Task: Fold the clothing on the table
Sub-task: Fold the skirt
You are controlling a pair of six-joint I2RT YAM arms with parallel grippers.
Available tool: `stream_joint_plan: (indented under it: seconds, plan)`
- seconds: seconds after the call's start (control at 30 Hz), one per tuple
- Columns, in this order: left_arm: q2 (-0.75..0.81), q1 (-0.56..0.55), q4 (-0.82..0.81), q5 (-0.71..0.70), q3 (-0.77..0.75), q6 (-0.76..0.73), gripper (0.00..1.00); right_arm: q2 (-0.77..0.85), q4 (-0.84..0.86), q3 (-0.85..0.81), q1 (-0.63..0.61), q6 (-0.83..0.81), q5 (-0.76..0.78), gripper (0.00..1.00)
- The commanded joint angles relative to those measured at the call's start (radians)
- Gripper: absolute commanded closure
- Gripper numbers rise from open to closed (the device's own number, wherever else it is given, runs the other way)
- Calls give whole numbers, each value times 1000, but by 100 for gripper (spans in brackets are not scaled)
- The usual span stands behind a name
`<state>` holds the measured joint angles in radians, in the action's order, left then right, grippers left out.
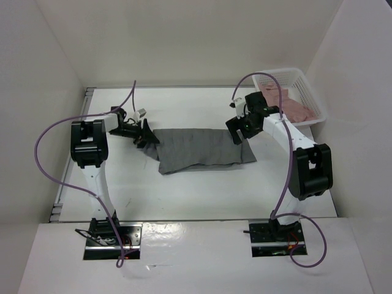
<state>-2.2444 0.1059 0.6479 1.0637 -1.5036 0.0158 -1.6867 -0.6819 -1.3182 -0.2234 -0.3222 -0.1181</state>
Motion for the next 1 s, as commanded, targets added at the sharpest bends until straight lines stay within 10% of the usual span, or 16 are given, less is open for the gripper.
stream_joint_plan:
  seconds: [0.0,0.23,0.57,0.97]
  plan:
    - [-26,-20,-88,-177,14,-13,33,58,36,8,18,2,-12,3]
    - [-37,-20,-97,-179,-6,9,45,67,36,17,36,-8,-22,3]
    - [-58,-20,-97,-166,-15,9,99,76,36,36,65,-8,-22,6]
    - [-18,-11,-106,-176,-15,18,100,-53,-102,-29,301,-20,-401,7]
